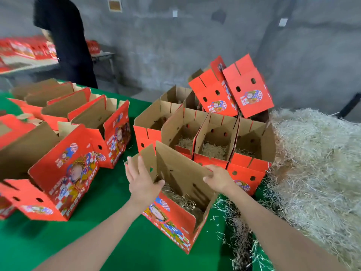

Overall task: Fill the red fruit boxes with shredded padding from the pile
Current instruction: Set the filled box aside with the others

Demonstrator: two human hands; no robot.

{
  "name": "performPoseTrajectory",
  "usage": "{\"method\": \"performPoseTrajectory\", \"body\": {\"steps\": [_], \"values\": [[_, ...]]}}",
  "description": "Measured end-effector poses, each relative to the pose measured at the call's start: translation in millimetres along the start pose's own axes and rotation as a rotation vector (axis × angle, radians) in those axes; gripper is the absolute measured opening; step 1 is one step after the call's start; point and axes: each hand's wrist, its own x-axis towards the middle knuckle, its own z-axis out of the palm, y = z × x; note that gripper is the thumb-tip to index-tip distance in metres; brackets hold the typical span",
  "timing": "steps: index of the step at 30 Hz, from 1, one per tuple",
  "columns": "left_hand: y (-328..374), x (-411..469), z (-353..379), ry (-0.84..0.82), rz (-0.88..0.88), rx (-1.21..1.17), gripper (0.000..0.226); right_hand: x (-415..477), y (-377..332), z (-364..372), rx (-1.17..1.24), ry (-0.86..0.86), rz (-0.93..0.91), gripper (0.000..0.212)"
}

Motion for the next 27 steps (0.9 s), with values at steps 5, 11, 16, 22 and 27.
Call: {"method": "performPoseTrajectory", "body": {"steps": [5,11,16,22,27], "values": [[7.9,-7.1,20.8,0.02,-0.284,-0.387,0.113,-9.5,28.8,1.8,0.073,-0.118,0.237,0.02],[23.2,-5.9,22.6,-0.258,-0.685,-0.651,0.068,-9.4,17.4,8.1,0.121,-0.178,0.179,0.024],[33.6,1.8,-4.9,-0.157,-0.6,-0.596,0.045,-10.5,-14.9,-8.5,0.154,-0.138,0.025,0.017],[67.8,0.7,-72.0,0.046,-0.302,-0.803,0.078,-8.8,-62.1,-45.2,0.265,0.074,-0.101,0.02],[111.3,4.6,-121.2,0.156,0.128,-0.832,0.088,-7.9,-106.4,-76.3,0.72,0.192,-0.125,0.009]]}}
